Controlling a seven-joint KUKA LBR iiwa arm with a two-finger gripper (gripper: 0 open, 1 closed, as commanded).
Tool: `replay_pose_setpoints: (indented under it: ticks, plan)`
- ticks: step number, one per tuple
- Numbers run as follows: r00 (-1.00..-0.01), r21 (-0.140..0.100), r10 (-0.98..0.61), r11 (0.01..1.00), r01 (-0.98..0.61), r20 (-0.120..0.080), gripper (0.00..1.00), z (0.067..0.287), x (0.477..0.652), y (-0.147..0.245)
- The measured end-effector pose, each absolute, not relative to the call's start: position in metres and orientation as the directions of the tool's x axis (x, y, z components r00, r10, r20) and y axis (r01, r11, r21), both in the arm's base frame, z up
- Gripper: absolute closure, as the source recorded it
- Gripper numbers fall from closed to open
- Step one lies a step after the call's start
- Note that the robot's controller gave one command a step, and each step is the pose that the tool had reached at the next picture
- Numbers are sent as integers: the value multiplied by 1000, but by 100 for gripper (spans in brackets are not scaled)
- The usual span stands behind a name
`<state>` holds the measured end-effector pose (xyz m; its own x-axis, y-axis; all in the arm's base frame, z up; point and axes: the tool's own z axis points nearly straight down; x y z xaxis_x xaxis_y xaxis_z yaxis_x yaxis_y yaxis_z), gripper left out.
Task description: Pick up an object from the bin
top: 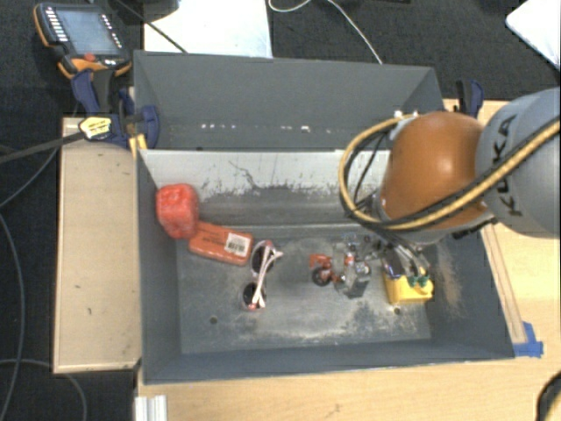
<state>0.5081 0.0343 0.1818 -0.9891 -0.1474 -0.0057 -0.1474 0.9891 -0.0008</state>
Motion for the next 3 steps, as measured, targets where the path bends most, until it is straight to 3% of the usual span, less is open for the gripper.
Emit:
replay_pose_setpoints:
  ticks: [1, 2, 3]
  plan:
    - [-986, -2, -164, 986, -164, -18, 100, 280, 485, 32]
    - [-988, -1, -151, 988, -151, -9, 100, 380, 482, 53]
    - [-984, -3, -178, 984, -178, -23, 100, 123, 485, 36]
